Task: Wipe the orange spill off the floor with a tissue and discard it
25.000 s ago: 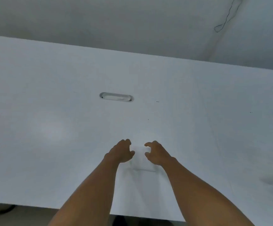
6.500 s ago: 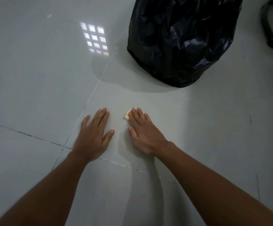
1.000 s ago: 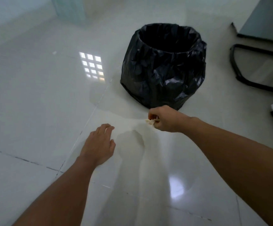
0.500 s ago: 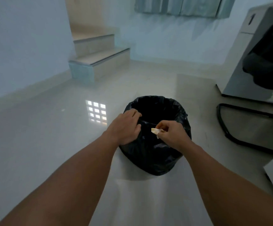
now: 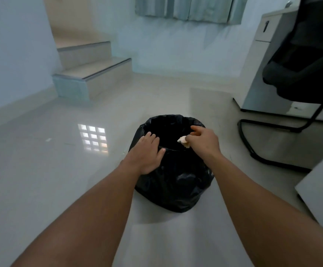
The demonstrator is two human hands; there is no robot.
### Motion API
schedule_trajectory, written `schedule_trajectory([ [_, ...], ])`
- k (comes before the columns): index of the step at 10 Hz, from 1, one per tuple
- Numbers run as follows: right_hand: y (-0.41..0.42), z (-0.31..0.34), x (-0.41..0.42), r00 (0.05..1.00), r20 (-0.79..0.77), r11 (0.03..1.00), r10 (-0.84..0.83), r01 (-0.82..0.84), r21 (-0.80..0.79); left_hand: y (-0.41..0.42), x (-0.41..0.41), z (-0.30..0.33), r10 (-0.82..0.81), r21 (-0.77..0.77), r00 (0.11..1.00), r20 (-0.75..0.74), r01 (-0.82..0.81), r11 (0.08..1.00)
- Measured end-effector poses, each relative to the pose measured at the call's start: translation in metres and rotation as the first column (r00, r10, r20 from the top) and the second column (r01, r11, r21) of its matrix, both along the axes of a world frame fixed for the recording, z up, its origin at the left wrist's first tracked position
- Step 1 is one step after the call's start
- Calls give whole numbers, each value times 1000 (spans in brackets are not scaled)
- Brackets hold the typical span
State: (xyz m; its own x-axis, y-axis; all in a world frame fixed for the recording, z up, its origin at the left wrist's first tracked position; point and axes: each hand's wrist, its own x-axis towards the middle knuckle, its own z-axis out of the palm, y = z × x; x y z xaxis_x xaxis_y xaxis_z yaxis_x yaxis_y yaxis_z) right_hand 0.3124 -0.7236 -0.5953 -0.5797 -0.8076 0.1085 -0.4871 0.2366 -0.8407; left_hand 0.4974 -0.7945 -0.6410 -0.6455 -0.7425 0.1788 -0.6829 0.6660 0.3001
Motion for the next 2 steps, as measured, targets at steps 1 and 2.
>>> schedule_trajectory([
  [1,11,13,-7,994,-104,999,28,-30,-12,-1,-7,-3,-3,-20,999,-33,2,1000],
  [2,25,54,-22,999,-29,983,45,-49,-176,-2,-10,-6,-4,-56,1000,-14,3,998],
])
